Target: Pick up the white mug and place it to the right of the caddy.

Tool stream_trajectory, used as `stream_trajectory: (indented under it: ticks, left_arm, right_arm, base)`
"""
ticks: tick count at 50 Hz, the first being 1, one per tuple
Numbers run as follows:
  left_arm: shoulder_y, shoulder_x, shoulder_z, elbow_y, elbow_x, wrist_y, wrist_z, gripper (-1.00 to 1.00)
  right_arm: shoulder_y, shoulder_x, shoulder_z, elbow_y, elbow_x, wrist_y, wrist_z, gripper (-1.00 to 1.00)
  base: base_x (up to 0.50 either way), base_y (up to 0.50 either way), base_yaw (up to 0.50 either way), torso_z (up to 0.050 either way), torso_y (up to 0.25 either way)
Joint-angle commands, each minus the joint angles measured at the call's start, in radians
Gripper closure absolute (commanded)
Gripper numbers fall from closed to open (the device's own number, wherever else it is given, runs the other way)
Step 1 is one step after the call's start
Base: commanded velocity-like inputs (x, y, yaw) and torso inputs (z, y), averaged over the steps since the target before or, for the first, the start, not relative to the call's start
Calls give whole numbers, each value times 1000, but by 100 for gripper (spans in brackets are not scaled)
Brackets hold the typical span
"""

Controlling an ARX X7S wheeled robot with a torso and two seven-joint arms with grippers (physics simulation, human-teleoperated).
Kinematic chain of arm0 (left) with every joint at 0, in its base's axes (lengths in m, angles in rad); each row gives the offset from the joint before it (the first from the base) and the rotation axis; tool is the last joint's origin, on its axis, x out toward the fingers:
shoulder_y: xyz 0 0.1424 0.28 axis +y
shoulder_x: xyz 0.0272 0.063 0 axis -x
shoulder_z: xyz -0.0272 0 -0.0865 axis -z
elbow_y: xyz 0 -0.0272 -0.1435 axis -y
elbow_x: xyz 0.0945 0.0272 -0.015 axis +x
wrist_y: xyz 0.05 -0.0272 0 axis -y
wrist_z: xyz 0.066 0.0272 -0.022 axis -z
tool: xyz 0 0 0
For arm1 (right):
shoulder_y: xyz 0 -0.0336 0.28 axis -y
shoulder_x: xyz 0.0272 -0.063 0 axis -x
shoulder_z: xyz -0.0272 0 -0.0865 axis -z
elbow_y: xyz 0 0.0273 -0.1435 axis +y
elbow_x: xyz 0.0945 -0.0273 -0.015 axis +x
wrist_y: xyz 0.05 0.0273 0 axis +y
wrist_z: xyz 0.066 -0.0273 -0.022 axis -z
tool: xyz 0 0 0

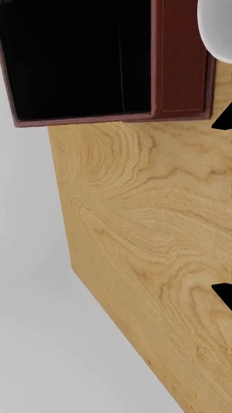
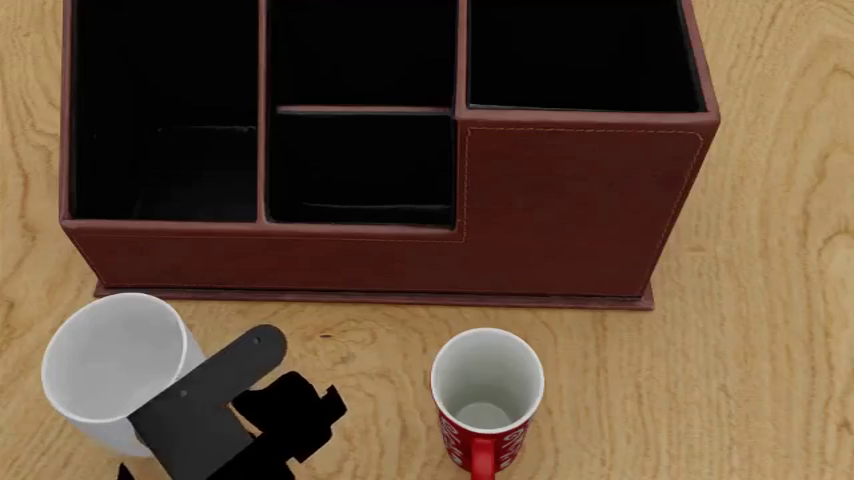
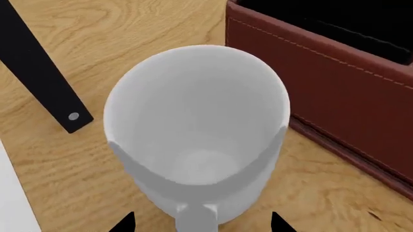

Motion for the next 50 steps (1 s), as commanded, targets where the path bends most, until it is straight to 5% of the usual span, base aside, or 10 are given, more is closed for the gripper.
stream_trajectory:
  ticks: [1,9,10,50]
  left_arm:
    - [14,0,0,-8,-2,18,-3,-100]
    - [26,0,1,-21,-2,38,-4,-100]
    - [27,0,1,-21,-3,39,-4,-100]
    - [21,-7,14,-3,-17,27,-20,-100]
  right_arm:
    - [8,-5,-12,68,17,-47,-19,-100]
    - [-3,-3,-19,107,24,-88,-23,-100]
    - [-6,-2,-16,104,26,-93,-18,100]
    - [82,73,135,-426,246,318,284,100]
  base:
    - [0,0,0,0,0]
    - [0,0,0,0,0]
    - [0,0,0,0,0]
    - [0,0,0,0,0]
